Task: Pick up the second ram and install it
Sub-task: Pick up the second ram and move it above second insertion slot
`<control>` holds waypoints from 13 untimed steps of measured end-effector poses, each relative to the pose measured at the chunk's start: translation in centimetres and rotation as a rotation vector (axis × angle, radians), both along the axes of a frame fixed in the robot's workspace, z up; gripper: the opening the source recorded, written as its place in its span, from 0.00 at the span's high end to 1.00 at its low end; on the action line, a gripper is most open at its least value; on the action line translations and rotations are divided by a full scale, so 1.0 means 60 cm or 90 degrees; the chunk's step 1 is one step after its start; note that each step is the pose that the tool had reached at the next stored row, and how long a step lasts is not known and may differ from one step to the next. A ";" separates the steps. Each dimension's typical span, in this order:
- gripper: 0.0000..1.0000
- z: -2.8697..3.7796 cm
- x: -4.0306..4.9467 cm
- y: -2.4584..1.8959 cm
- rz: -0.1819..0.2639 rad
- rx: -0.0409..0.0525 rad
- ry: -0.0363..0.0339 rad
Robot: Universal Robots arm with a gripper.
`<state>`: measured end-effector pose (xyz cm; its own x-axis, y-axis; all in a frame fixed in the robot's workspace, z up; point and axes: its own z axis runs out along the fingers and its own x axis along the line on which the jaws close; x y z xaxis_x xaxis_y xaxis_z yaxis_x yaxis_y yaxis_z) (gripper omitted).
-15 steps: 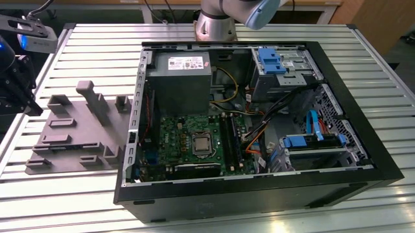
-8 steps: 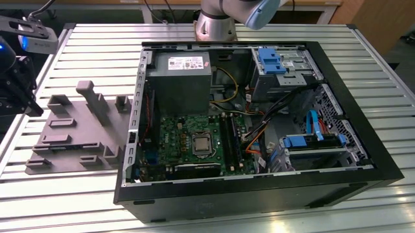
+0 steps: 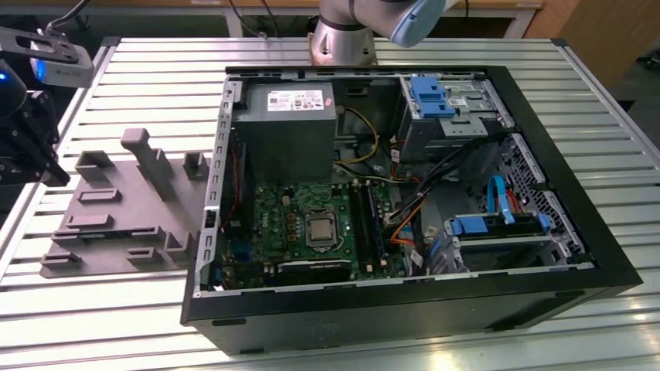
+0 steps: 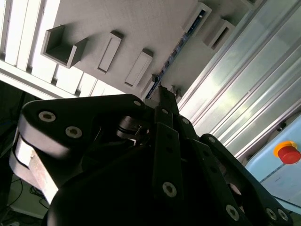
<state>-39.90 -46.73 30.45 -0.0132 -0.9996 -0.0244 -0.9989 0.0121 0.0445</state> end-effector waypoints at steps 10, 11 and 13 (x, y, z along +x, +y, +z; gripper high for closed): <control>0.89 -0.004 0.000 0.0000 0.000 0.0000 0.0001; 0.89 -0.005 0.000 0.0000 0.000 0.0000 0.0000; 0.89 -0.006 0.000 0.0000 0.000 0.0000 0.0000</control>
<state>-39.90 -46.73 30.12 -0.0131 -0.9996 -0.0244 -0.9989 0.0120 0.0446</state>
